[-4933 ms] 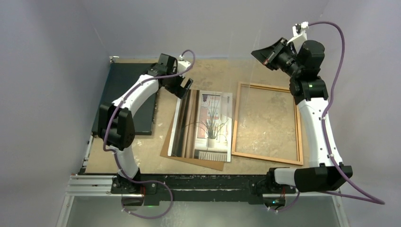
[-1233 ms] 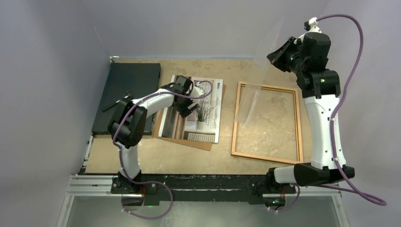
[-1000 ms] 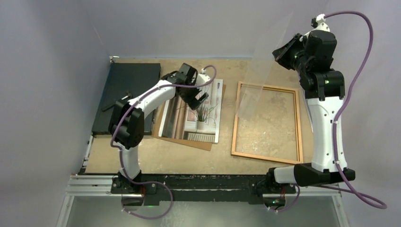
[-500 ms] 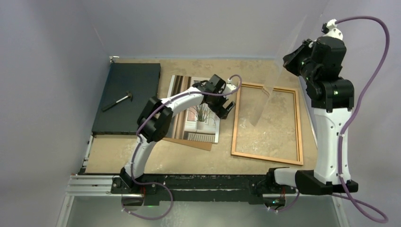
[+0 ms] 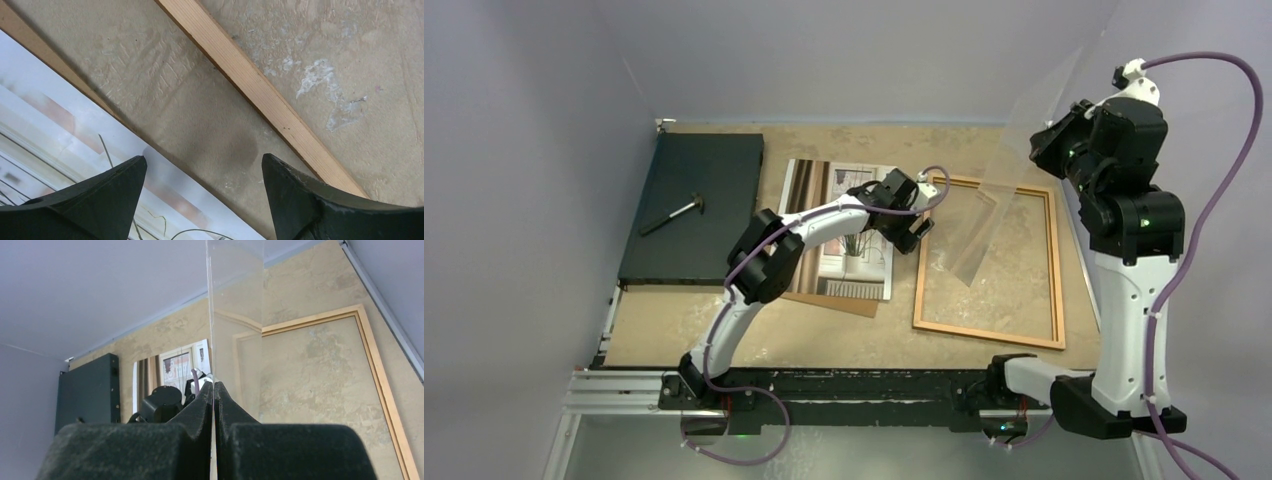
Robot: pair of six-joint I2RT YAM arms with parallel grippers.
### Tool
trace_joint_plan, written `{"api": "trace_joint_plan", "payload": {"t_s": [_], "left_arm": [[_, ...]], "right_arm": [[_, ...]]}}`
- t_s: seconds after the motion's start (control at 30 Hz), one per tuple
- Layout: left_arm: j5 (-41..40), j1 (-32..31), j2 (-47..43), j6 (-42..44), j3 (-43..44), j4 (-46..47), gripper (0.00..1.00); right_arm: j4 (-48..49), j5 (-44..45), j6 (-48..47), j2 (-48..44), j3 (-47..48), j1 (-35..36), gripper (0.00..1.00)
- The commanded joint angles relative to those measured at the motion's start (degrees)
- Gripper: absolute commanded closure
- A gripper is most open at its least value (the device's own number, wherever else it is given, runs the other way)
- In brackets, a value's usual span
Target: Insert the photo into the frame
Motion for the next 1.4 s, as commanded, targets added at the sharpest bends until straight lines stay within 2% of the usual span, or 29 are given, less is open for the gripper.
{"api": "trace_joint_plan", "payload": {"t_s": [0.0,0.2,0.57,0.9,1.13,1.37], "left_arm": [[-5.5,-0.8,1.3,-0.3,-2.1,2.3,0.17],[-9.5,-0.8,0.8,0.7,-5.1,4.4,0.18],[-1.2,-0.6,-7.4,-4.2,-1.9,1.6,0.11],[1.4,-1.9,2.4,-8.0,6.7,1.4,0.09],[-0.9,-2.7,6.5,-7.1,9.1,1.4,0.12],[-11.0,-2.8,4.6,-4.8,4.0,3.8,0.22]], "right_arm": [[2.7,0.0,0.0,-2.2,-1.8,-0.2,1.0],[2.3,0.5,-0.4,-3.6,-3.7,-0.2,1.0],[1.8,1.9,-0.9,-4.4,-4.9,-0.2,1.0],[2.3,1.6,-0.7,-5.1,-6.5,-0.2,1.0],[2.6,1.2,-0.8,-5.3,-7.3,-0.2,1.0],[4.8,-1.2,0.0,-5.9,-10.2,-0.2,1.0]]}}
